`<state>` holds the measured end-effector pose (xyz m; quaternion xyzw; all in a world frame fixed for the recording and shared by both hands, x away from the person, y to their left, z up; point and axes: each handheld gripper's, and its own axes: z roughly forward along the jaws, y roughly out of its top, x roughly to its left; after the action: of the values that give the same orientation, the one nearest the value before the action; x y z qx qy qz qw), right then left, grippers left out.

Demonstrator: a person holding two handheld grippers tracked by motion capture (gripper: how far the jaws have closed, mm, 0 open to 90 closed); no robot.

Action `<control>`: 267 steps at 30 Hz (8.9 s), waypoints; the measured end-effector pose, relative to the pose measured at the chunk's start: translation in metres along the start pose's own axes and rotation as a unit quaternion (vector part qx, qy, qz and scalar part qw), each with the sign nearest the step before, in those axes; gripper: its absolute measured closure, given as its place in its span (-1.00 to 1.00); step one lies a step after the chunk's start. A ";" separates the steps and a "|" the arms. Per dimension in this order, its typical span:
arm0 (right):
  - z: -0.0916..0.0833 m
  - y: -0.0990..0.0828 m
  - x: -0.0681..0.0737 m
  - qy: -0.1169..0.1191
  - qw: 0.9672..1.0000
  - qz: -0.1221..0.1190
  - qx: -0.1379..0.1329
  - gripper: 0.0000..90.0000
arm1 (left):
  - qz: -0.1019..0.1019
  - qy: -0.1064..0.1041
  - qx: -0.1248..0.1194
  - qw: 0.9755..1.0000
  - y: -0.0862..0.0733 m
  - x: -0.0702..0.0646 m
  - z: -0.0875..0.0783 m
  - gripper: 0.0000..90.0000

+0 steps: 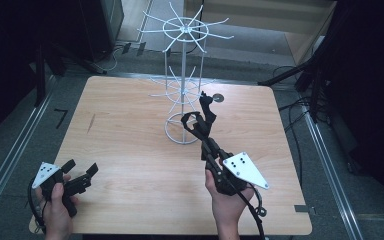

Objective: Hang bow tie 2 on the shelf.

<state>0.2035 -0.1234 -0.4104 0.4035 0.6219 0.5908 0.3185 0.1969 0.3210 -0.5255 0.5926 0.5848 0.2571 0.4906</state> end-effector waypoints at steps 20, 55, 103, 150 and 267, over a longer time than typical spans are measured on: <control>0.015 0.008 -0.008 -0.010 1.000 0.003 0.001 0.74 | 0.002 0.001 -0.002 1.000 0.000 -0.001 0.000 -0.79; 0.032 0.000 -0.022 -0.017 0.999 0.027 0.017 0.74 | 0.031 0.016 -0.009 0.999 0.000 -0.006 0.001 -0.79; 0.066 -0.040 -0.028 -0.020 0.995 0.047 0.086 0.73 | 0.029 0.016 -0.010 0.999 0.000 -0.006 0.001 -0.79; 0.078 -0.055 -0.033 -0.008 0.994 0.025 0.102 -0.43 | 0.029 0.016 -0.009 0.999 0.000 -0.006 0.001 -0.79; -0.115 -0.119 -0.202 -0.144 0.972 0.058 0.175 -1.00 | 0.028 0.016 -0.010 0.999 -0.001 -0.006 0.000 -0.79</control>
<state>0.1833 -0.3535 -0.5336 0.5687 0.6391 0.4260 0.2945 0.1956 0.3149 -0.5245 0.5998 0.5728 0.2862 0.4798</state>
